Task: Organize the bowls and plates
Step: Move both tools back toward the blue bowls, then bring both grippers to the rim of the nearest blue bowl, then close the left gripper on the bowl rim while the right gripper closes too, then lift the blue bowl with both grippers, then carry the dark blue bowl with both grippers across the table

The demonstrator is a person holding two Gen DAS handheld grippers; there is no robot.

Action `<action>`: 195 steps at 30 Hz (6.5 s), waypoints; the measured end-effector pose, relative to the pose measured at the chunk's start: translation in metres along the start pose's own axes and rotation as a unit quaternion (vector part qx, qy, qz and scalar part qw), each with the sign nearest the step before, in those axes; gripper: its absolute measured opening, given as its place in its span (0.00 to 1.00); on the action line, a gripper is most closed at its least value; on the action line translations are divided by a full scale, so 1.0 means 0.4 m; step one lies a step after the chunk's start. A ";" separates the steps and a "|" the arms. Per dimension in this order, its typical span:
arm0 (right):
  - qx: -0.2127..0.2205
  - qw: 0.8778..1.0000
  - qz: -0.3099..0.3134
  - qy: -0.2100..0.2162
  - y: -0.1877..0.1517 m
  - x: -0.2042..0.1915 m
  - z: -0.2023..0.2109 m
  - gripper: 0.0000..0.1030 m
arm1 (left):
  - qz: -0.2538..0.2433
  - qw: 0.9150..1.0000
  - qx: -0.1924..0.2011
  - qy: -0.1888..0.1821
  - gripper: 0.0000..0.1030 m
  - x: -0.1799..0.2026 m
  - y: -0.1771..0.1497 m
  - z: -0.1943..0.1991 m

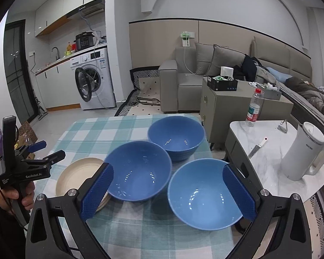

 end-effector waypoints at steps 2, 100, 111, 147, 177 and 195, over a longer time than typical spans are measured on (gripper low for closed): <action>-0.004 1.000 -0.004 -0.006 -0.001 0.013 -0.013 1.00 | -0.005 1.000 -0.001 0.001 1.00 0.013 0.003 -0.013; -0.179 0.978 -0.104 0.008 0.113 0.269 -0.648 0.73 | -0.052 0.980 -0.169 -0.091 0.82 0.303 0.208 -0.567; -0.208 0.974 -0.088 0.014 0.094 0.255 -0.705 0.56 | -0.057 0.976 -0.187 -0.101 0.59 0.319 0.196 -0.594; -0.203 0.977 -0.058 0.010 0.081 0.243 -0.729 0.15 | -0.085 0.972 -0.181 -0.123 0.16 0.376 0.197 -0.592; -0.131 0.989 -0.063 -0.012 0.131 0.255 -0.587 0.15 | -0.083 0.980 -0.122 -0.132 0.16 0.411 0.249 -0.500; -0.087 0.994 -0.059 -0.002 0.166 0.224 -0.448 0.15 | -0.086 0.984 -0.091 -0.128 0.16 0.402 0.266 -0.379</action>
Point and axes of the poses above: each gripper's, at about its wrist camera, not at the fingertips, and z roughly against the way its jaws point, x to its right, y to its top, the point moved 4 cm from there along -z, roughly the way its jaws point, and after that the axes turned 3 degrees about z, right-handed, at the moved point
